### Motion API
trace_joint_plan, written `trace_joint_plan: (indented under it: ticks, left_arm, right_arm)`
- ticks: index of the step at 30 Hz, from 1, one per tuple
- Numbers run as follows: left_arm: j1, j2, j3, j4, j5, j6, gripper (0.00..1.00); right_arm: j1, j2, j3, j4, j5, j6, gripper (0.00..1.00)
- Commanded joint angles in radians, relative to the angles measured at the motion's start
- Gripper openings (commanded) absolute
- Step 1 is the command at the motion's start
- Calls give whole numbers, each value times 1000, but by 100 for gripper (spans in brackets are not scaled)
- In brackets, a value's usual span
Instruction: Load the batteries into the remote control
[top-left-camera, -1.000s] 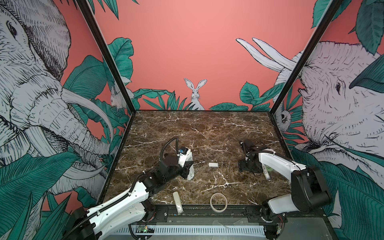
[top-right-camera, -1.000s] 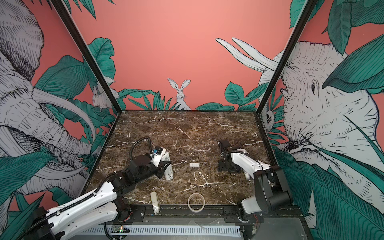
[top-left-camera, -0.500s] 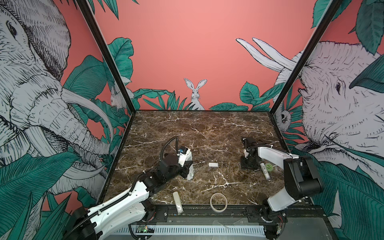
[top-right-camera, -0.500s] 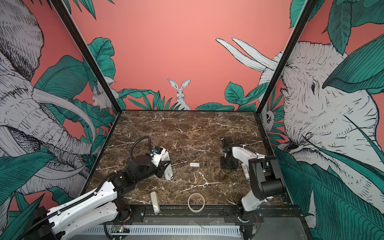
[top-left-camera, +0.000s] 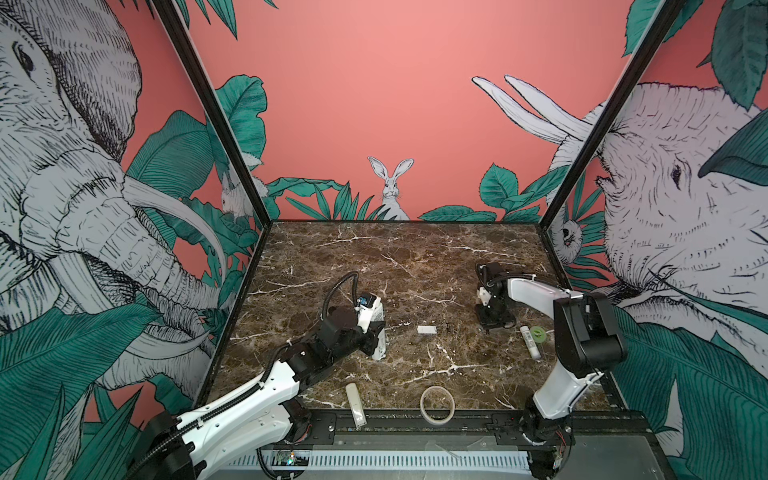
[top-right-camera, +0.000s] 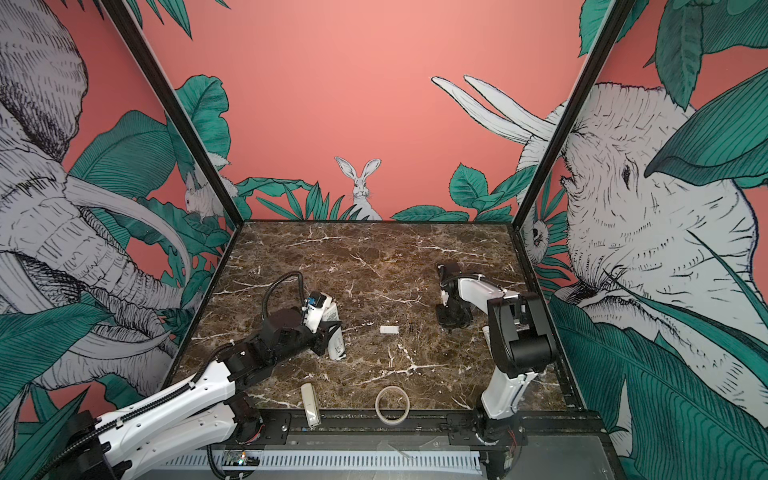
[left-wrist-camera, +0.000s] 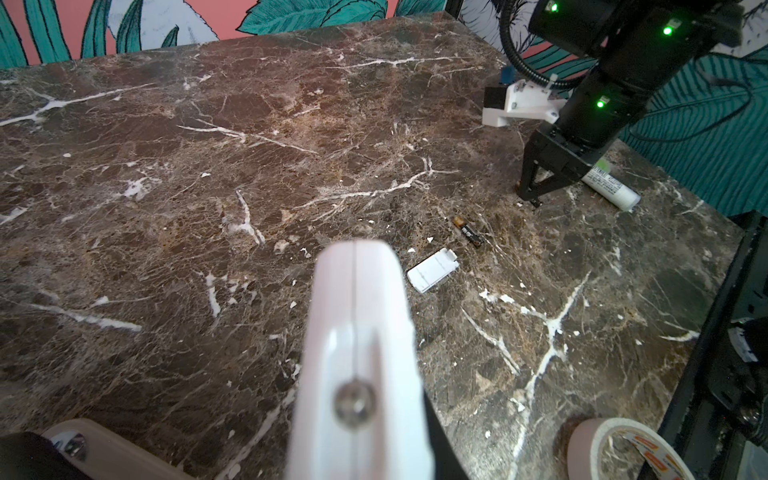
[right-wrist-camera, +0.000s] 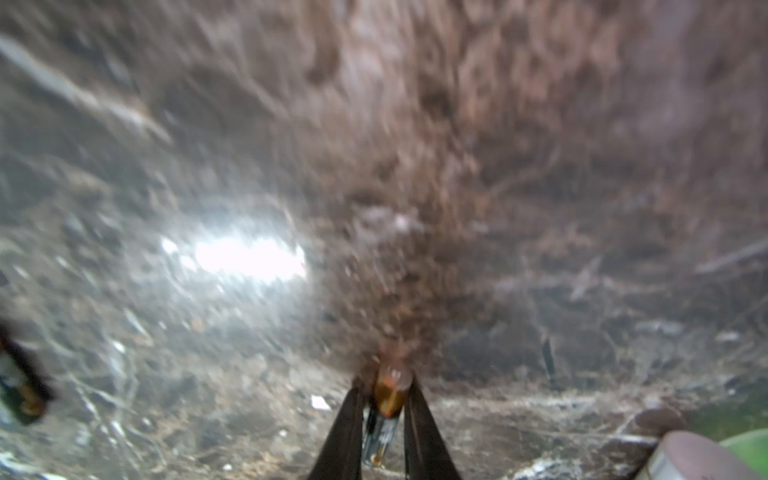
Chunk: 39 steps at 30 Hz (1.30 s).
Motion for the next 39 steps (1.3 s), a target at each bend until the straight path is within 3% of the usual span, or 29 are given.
trace_joint_plan:
  ticks: [1, 6, 13, 17, 23, 25, 28, 31, 35, 37, 39]
  left_arm:
    - [8, -10, 41, -19, -20, 6, 0]
    - [8, -40, 43, -48, -46, 8, 0]
    - [9, -68, 58, -88, -68, 10, 0]
    - [9, -75, 63, -97, -73, 11, 0]
    - [9, -77, 62, -106, -84, 12, 0]
    - [9, -76, 59, -99, -84, 11, 0]
    - [9, -66, 61, -90, -85, 14, 0]
    - [9, -53, 68, -86, -79, 16, 0]
    - [9, -49, 70, -78, -79, 17, 0]
    - [11, -49, 71, -79, -81, 16, 0]
    - [11, -52, 70, -79, -82, 13, 0]
  right_arm:
    - [41, 73, 67, -19, -5, -97, 15]
    - [112, 166, 197, -49, 16, -214, 13]
    - [210, 269, 390, -78, 129, -409, 14]
    - [265, 304, 425, -28, 215, -561, 14]
    - [274, 289, 406, -5, 293, -625, 22]
    - [276, 246, 374, 11, 271, -614, 27]
    - [274, 156, 317, 63, 239, -556, 43]
    - [273, 74, 308, 70, 200, -437, 70]
    - [268, 6, 303, 61, 129, -237, 97]
    - [251, -9, 301, 46, 95, -109, 100]
    - [193, -17, 285, 55, -46, 59, 100]
